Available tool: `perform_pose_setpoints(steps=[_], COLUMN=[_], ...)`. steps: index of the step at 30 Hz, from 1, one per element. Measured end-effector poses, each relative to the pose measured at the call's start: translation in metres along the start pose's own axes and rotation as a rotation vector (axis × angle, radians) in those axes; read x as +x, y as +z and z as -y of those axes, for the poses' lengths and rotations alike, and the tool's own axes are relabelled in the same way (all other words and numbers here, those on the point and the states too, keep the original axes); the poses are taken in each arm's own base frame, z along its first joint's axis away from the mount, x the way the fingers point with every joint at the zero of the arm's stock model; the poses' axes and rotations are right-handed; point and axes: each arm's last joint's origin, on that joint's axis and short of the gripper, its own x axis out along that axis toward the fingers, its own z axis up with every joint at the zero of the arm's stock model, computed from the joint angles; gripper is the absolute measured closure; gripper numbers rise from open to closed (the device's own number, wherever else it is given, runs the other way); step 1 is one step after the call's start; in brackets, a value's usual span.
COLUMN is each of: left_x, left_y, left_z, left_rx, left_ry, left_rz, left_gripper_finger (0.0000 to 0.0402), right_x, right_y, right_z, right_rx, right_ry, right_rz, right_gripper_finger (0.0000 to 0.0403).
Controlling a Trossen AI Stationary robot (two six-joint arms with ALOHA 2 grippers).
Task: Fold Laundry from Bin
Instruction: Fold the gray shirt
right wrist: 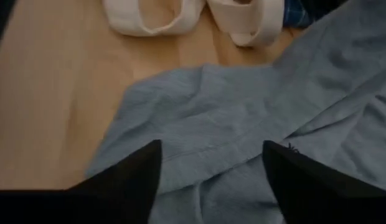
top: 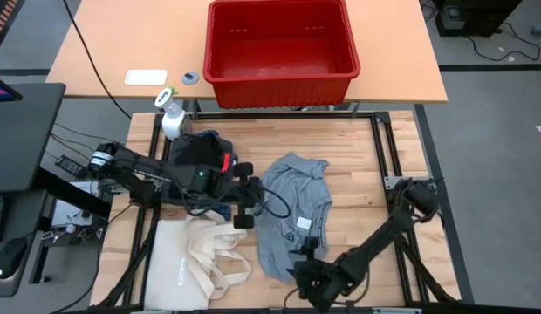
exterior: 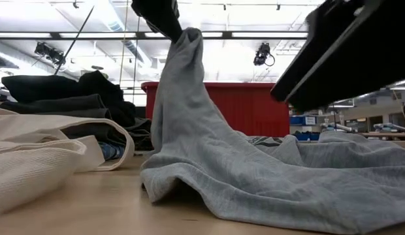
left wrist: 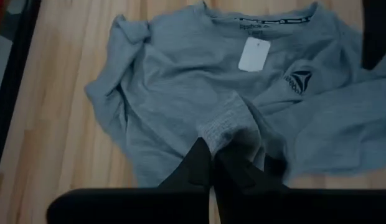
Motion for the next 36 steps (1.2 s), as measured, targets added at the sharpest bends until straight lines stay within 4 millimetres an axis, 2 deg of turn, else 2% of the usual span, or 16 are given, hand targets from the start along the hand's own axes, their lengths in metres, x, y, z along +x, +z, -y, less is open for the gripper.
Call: perform_pose_setpoints(steps=[4,7,10,15,18,21,25,28,29,32,36], left_x=[0.000,0.000,0.000,0.000,-0.001,-0.001,-0.002,-0.010,-0.015,-0.034,-0.060], left_y=[-0.004,-0.007,-0.008,-0.008,-0.009,-0.010,-0.009,-0.008,-0.007,-0.008,-0.010], left_z=[-0.002,-0.002,-0.002,-0.001,0.000,0.000,0.005,0.022,0.028,0.042,0.057], left_rx=[0.002,0.007,0.005,-0.004,0.000,-0.002,0.028,0.147,0.175,0.238,0.283], left_ry=[0.007,0.009,0.010,0.010,0.008,0.008,-0.027,-0.176,-0.228,-0.321,-0.422], left_rz=[-0.044,-0.069,-0.079,-0.082,-0.087,-0.095,-0.087,-0.047,-0.024,0.037,0.114], left_gripper_finger=[0.0393,0.0393,0.0393,0.0393,0.0393,0.0393,0.0393,0.0393,0.0393,0.0393,0.0392], right_x=[0.015,0.020,0.030,0.050,0.052,0.053,0.053,0.050,0.047,0.029,-0.027], right_y=[0.000,0.003,-0.002,-0.023,-0.028,-0.033,-0.035,-0.037,-0.036,-0.031,0.004], right_z=[0.006,0.011,0.014,0.018,0.019,0.020,0.022,0.021,0.021,0.021,0.026], right_rx=[0.072,0.134,0.171,0.193,0.173,0.162,0.125,0.088,0.066,0.030,0.043], right_ry=[-0.026,-0.016,-0.004,0.003,-0.011,-0.014,-0.028,-0.028,-0.018,0.030,0.125], right_rz=[-0.019,-0.037,-0.051,-0.088,-0.086,-0.095,-0.103,-0.117,-0.121,-0.148,-0.080], right_gripper_finger=[0.0070,0.0045,0.0044,0.0071,0.0102,0.0157,0.0271,0.0369,0.0381,0.0380,0.0389])
